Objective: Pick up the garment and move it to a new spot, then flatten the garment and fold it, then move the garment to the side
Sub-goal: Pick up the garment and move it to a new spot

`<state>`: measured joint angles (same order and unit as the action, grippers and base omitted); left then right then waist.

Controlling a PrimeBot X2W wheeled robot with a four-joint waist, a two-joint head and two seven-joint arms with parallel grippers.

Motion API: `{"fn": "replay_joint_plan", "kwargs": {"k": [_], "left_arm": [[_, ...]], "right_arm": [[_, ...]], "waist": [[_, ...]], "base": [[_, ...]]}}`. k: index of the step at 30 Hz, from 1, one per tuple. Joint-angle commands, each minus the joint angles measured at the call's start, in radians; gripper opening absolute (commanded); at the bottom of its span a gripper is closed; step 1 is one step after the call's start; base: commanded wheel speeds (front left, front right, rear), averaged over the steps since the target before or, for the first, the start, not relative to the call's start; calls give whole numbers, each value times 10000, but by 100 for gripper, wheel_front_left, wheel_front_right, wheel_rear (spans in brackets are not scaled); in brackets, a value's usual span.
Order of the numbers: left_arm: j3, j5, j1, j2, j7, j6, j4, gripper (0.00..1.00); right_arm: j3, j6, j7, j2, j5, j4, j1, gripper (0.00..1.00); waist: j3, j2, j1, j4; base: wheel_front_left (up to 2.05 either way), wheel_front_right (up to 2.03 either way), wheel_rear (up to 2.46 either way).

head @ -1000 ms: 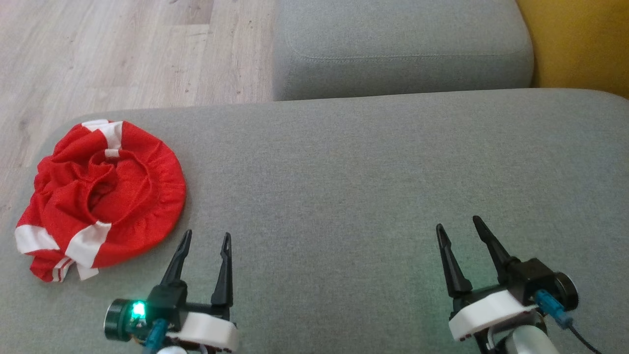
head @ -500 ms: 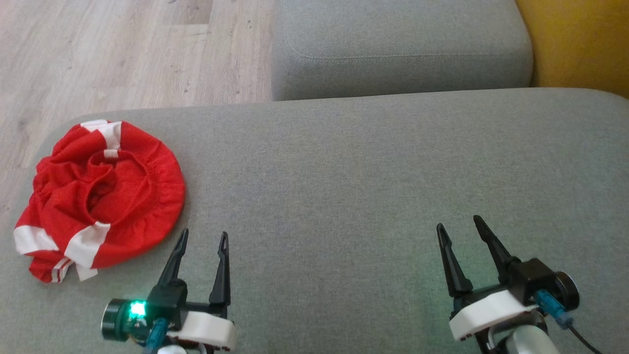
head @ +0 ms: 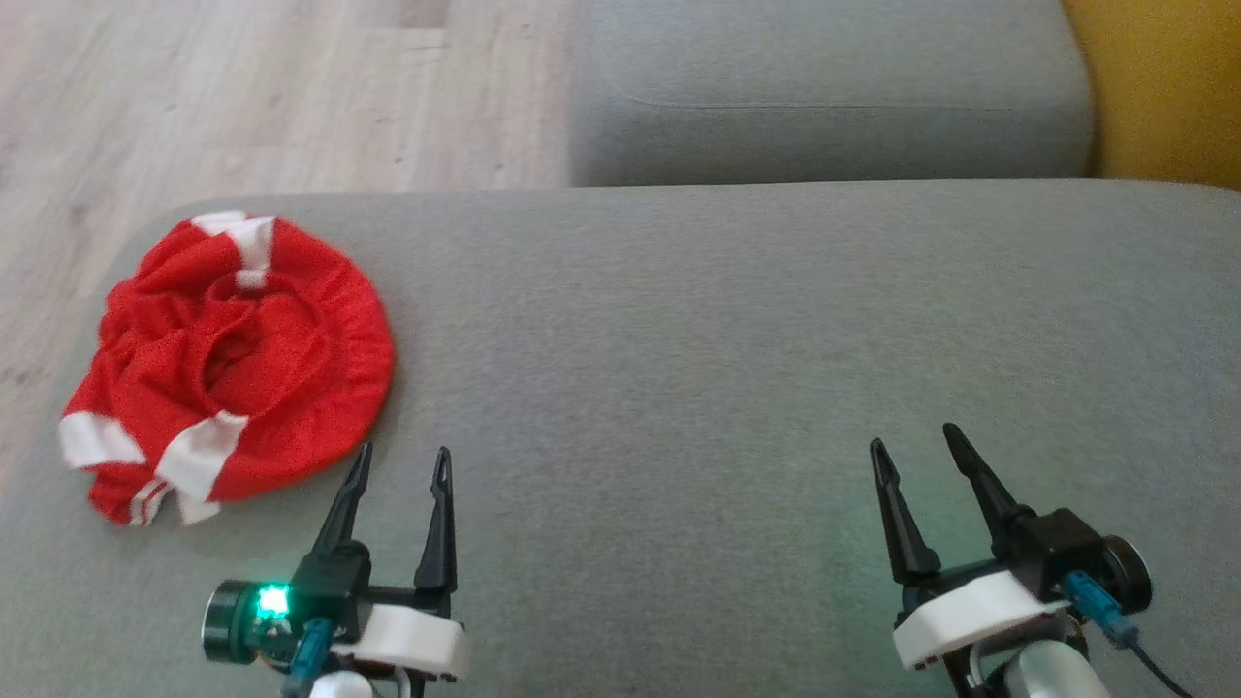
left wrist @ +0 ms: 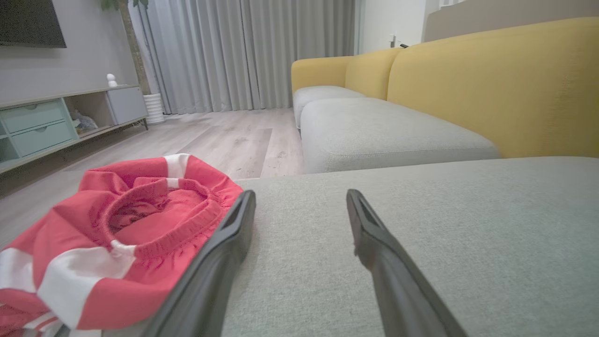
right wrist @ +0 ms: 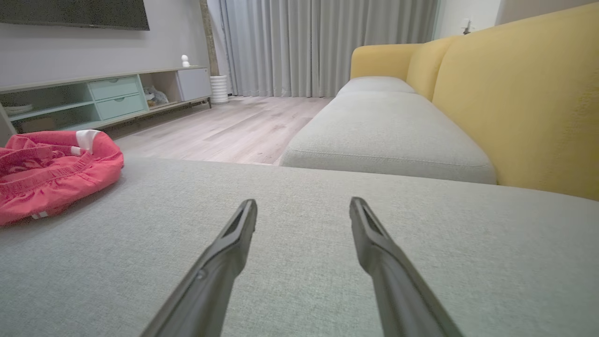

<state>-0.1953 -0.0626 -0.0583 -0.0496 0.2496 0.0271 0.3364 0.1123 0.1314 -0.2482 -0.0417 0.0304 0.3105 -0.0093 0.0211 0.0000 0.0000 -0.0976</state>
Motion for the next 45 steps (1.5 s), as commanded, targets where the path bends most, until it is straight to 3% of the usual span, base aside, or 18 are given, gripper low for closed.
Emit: {"fn": "replay_joint_plan", "kwargs": {"k": [1,12,18,23,28,32,37,41,45], "left_arm": [[265,-61,-520,-8,122,51,-318,100],[324,-270,-481,-7,122,263,-638,100],[778,-221,-669,-7,122,499,-1500,100],[1293,-89,-1624,-36,122,390,-1991,100],[1659,41,-3076,-352,122,16,-1566,100],[1965,2,-4796,-565,122,-98,132,100],[2257,-424,-6501,-410,122,-110,2278,100],[2156,-616,-7164,-252,122,-270,3771,100],[1930,-583,-7498,-150,122,-155,5022,100]], "right_arm": [[194,-7,-136,-85,-70,-355,-333,100],[79,-7,-136,-85,-281,-464,-411,100],[-138,-7,-136,-85,-563,-631,-626,100],[-346,-7,-136,-165,-1180,-833,-1065,100],[-399,-7,-136,-490,-1481,-1087,-1489,100],[-416,-7,-136,-868,-1683,-1325,-1808,100],[-515,-7,-136,-1240,-1830,-1479,-1995,100],[-547,-7,-136,-1425,-1894,-1594,-2074,100],[-517,-7,-136,-1500,-1996,-1621,-2177,100]], "waist": [[-63,0,0,-360],[-545,0,0,-2850],[-1343,0,0,-3613],[-2464,0,0,-3604],[-3464,0,0,-3317],[-4304,0,0,-3027],[-5083,0,0,-2845],[-5396,0,0,-2839],[-5553,0,0,-2888]], "base": [[0,0,0],[0,0,0],[0,0,0],[0,0,0],[0,0,0],[0,0,0],[0,0,0],[0,0,0],[0,0,0]]}}
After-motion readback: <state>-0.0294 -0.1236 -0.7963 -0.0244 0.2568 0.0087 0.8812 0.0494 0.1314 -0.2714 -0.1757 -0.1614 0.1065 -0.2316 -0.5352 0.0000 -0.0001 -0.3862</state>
